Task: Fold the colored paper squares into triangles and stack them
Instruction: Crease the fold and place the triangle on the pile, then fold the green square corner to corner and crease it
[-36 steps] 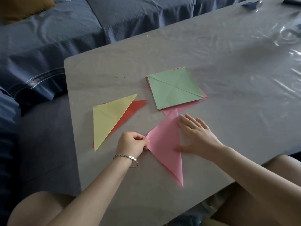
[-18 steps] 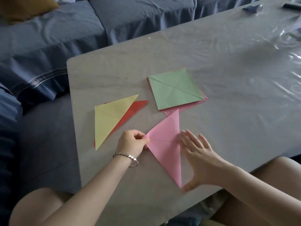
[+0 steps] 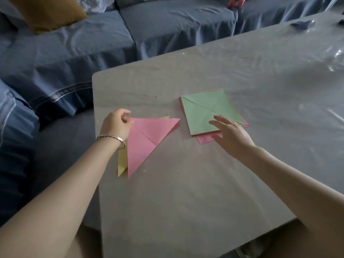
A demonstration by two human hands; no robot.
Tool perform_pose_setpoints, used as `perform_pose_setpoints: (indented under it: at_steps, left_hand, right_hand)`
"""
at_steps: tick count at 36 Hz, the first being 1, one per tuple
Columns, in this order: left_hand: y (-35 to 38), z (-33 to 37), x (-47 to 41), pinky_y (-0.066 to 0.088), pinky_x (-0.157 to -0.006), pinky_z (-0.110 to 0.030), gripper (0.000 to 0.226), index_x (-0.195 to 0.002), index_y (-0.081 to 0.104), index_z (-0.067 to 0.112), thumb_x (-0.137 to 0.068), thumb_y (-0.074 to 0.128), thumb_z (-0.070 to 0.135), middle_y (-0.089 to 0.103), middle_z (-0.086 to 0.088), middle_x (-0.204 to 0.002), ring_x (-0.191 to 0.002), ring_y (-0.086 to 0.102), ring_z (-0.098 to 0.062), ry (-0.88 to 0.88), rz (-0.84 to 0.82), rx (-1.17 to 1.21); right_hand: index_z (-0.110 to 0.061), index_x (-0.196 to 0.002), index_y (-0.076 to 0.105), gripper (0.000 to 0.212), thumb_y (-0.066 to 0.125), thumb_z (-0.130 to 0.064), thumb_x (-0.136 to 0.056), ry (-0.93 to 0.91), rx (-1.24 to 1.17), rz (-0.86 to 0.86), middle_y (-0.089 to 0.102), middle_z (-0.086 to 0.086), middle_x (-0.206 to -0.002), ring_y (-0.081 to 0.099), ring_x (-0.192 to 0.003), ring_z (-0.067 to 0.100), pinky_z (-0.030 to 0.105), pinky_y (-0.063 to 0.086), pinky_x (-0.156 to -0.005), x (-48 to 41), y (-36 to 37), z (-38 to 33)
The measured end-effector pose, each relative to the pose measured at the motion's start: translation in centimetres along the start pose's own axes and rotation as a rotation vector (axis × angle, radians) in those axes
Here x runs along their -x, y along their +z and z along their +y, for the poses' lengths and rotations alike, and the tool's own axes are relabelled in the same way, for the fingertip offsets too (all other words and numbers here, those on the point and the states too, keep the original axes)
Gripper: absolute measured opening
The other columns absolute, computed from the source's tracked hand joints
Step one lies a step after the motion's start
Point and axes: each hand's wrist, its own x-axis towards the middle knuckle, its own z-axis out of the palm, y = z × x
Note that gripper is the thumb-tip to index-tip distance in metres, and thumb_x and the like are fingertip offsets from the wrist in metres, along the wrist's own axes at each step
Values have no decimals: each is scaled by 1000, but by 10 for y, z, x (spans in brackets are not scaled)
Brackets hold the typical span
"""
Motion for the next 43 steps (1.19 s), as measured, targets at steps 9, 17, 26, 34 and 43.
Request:
perform_pose_setpoints:
  at_steps: [9, 17, 26, 34, 43]
  left_hand:
    - [25, 9, 37, 33, -93, -25, 16, -91, 69, 6, -76, 67, 3, 59, -17, -105, -102, 54, -32, 296, -8, -70]
    - [36, 15, 73, 30, -76, -10, 10, -89, 68, 12, -82, 61, 8, 62, -2, -98, -96, 55, -14, 279, -153, 25]
    - [39, 10, 88, 29, -76, -7, 17, -102, 65, 17, -86, 59, 15, 56, 6, -104, -91, 47, -4, 289, -256, -19]
    - [42, 11, 95, 41, -91, -23, 27, -116, 58, 20, -89, 55, 23, 55, 4, -118, -107, 53, -12, 297, -363, -149]
    - [44, 5, 99, 42, -93, -28, 31, -121, 55, 20, -90, 53, 25, 56, 5, -121, -113, 50, -12, 298, -412, -216]
  right_hand:
    - [-16, -128, 55, 41, 60, -27, -88, -2, 43, -75, 51, 2, -136, 46, -124, 26, 33, 32, -100, -26, 7, 15]
    - [-21, -117, 65, 36, 68, -26, -82, 6, -58, -91, 56, -5, -131, 48, -125, 16, 18, 29, -96, -32, 1, 35]
    - [-20, -119, 62, 30, 58, -25, -89, 43, -94, -169, 62, 2, -121, 54, -116, 20, 27, 37, -94, -34, -15, 36]
    - [-23, -114, 66, 36, 73, -27, -79, 58, -63, -164, 58, -6, -128, 49, -121, 20, 22, 34, -96, -38, -10, 37]
    - [-24, -118, 64, 37, 69, -29, -82, 62, -48, -182, 57, 2, -124, 48, -116, 24, 19, 28, -80, -42, -19, 36]
